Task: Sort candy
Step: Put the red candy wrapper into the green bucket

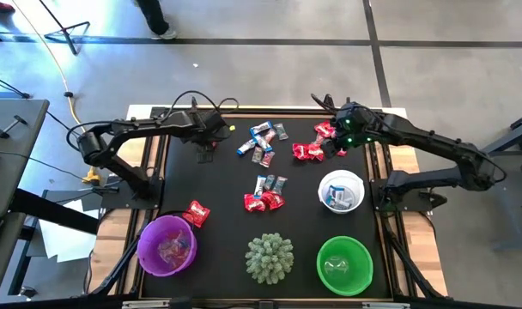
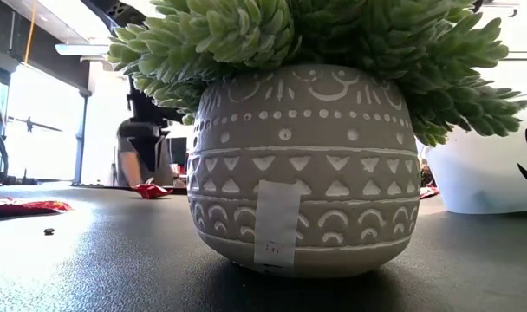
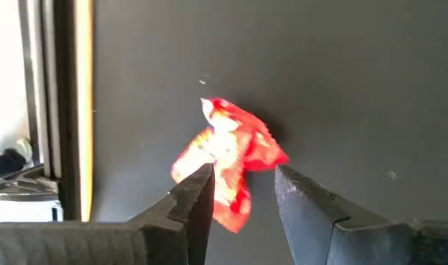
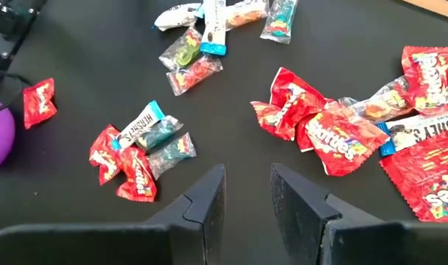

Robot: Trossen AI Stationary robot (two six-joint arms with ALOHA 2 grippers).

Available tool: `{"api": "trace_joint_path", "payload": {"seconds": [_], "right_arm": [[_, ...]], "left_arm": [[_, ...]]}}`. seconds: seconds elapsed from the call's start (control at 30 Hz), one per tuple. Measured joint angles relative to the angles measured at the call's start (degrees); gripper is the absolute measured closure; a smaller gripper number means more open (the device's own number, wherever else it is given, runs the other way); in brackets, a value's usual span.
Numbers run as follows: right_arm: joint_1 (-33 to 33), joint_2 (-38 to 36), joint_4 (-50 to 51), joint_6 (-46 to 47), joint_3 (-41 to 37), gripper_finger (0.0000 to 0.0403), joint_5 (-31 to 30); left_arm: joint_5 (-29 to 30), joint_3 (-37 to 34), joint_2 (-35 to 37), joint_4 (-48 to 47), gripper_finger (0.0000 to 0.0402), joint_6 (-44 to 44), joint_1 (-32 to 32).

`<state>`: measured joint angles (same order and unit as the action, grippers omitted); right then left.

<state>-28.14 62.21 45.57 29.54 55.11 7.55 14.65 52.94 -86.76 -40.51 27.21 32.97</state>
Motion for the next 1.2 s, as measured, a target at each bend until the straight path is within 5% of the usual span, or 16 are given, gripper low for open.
{"api": "trace_joint_path", "payload": {"seconds": [0.67, 1.2], "right_arm": [[0.0, 1.17, -0.03, -0.04, 0.0, 0.0297, -0.02], [0.04, 1.15, -0.01, 0.27, 0.0, 0.0297, 2.08]], "left_arm": [[-7.17, -5.3, -0.34, 11.75, 0.0273, -1.07, 6.45], [-7.93, -4.98, -10.14, 13.47, 0.0273, -9.36, 6.73]]}}
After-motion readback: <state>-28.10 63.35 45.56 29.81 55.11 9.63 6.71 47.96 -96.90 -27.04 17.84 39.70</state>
